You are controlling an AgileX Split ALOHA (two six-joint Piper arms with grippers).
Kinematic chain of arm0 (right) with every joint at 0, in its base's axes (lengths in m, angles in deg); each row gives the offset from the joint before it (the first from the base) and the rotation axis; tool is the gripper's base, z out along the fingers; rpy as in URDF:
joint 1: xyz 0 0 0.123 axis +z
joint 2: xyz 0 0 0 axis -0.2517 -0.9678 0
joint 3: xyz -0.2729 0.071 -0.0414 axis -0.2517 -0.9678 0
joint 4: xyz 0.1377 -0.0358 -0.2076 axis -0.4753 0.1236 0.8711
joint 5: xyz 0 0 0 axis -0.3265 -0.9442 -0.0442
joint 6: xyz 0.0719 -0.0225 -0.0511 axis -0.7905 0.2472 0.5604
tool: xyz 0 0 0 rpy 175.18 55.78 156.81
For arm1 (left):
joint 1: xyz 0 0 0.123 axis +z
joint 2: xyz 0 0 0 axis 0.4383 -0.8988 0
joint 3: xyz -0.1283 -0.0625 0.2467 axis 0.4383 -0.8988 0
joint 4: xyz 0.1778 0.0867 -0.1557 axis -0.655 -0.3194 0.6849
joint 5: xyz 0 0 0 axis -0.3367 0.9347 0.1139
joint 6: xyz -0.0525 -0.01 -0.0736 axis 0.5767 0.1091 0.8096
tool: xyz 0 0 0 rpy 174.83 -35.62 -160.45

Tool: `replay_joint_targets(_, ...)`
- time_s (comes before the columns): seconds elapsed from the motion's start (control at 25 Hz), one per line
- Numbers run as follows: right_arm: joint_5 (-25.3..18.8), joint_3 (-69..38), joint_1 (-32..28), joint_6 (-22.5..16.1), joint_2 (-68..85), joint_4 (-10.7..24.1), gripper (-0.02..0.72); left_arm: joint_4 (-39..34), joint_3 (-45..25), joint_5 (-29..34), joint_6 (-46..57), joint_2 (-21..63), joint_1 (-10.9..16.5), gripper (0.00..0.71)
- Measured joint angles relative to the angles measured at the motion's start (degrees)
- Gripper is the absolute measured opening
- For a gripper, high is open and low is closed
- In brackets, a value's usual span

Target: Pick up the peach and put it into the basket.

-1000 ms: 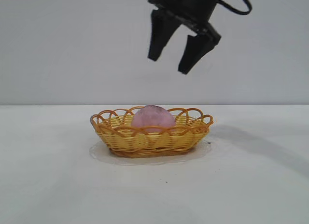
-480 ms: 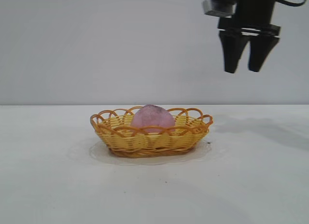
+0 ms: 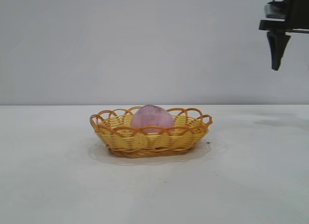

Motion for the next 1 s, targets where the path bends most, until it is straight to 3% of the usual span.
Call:
replay_joint_targets(0.36, 0.0, -5.2, 0.9, 1.0, 6.9, 1.4, 0.519, 0.0, 0.0, 0.0, 0.0, 0.0, 0.0, 0.54)
replay_joint_targets(1.0, -0.3, -33.4, 0.9, 1.0, 40.9, 4.1, 0.519, 0.0, 0.0, 0.0, 0.0, 0.0, 0.0, 0.54)
